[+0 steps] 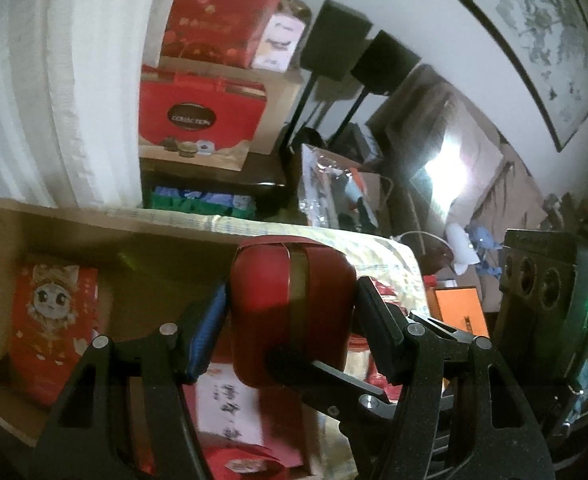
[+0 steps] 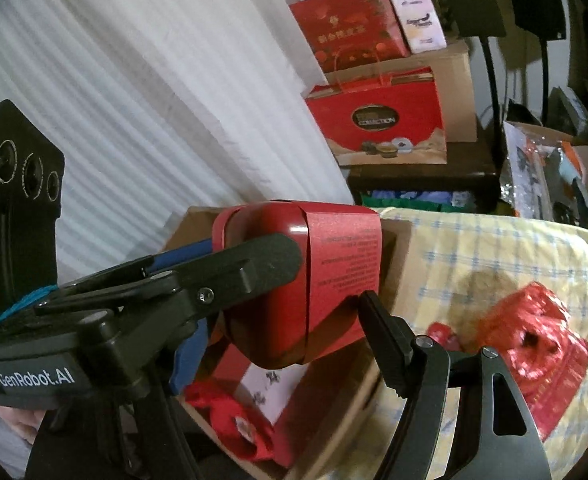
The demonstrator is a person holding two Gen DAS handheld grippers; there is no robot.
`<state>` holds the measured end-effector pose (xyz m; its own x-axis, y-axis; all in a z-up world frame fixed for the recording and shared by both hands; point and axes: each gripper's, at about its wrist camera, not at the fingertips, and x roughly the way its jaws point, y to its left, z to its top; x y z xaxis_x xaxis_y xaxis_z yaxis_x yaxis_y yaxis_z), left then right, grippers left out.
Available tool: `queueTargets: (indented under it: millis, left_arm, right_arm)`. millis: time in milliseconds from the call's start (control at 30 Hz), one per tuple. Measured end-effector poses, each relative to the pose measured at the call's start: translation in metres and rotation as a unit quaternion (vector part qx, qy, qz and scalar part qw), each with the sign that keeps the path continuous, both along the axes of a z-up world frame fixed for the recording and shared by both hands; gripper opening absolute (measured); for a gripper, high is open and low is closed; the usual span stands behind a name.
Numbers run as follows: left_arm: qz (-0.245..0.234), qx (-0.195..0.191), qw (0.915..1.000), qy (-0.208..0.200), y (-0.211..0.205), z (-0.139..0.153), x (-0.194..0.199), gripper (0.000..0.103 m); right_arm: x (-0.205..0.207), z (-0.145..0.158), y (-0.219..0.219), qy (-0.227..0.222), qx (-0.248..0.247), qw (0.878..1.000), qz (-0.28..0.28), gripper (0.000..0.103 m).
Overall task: Organize objects
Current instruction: 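Lift the red case and carry it over the cardboard box, right gripper, then lower the red case into the cardboard box and open the right gripper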
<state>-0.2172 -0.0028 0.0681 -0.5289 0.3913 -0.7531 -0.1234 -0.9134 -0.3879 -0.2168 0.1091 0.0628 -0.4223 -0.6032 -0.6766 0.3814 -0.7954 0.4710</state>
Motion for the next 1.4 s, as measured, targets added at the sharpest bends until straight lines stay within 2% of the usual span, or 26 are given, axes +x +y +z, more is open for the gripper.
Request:
queueTargets:
  millis: [167, 433, 767, 867, 967, 1067, 1133, 1200, 1267, 1400]
  left_arm:
    - [-0.002, -0.019, 0.9996, -0.022, -0.004, -0.016, -0.018, 0.060]
    - [-0.021, -0.028, 0.9977, -0.058, 0.004, -0.042, -0.032, 0.060]
    - [-0.036, -0.064, 0.9954, -0.061, 0.010, -0.036, -0.023, 0.060]
    - [-0.041, -0.069, 0.9941, -0.073, 0.012, -0.035, -0.026, 0.060]
    - [-0.041, -0.065, 0.9934, -0.085, 0.012, -0.036, -0.032, 0.060]
    - [-0.041, -0.028, 0.9938, -0.099, 0.009, -0.040, -0.041, 0.058]
    - [-0.044, -0.018, 0.9939, -0.100, 0.008, -0.042, -0.042, 0.059]
    - [-0.050, -0.016, 0.9935, -0.101, 0.010, -0.045, -0.041, 0.059]
    - [-0.050, -0.013, 0.9936, -0.100, 0.010, -0.048, -0.039, 0.061]
    - [-0.042, -0.011, 0.9955, -0.085, 0.005, -0.043, -0.033, 0.066]
  right_arm:
    - [-0.019, -0.025, -0.005, -0.025, 0.000, 1.000, 0.000, 0.074]
    - [-0.028, -0.045, -0.003, -0.043, 0.012, 0.999, -0.005, 0.075]
    - [-0.021, -0.045, -0.012, -0.047, 0.015, 0.999, 0.006, 0.075]
    - [-0.023, -0.047, -0.009, -0.064, 0.002, 0.998, -0.006, 0.075]
    - [-0.024, -0.048, -0.006, -0.074, -0.006, 0.997, -0.012, 0.074]
    - [-0.027, -0.051, 0.001, -0.082, -0.016, 0.996, -0.021, 0.068]
    - [-0.026, -0.052, 0.004, -0.081, -0.018, 0.996, -0.024, 0.064]
    - [-0.025, -0.049, 0.005, -0.073, -0.014, 0.997, -0.023, 0.064]
    - [-0.023, -0.043, 0.005, -0.055, 0.015, 0.998, -0.033, 0.066]
    - [-0.020, -0.039, 0.008, -0.051, 0.013, 0.998, -0.032, 0.066]
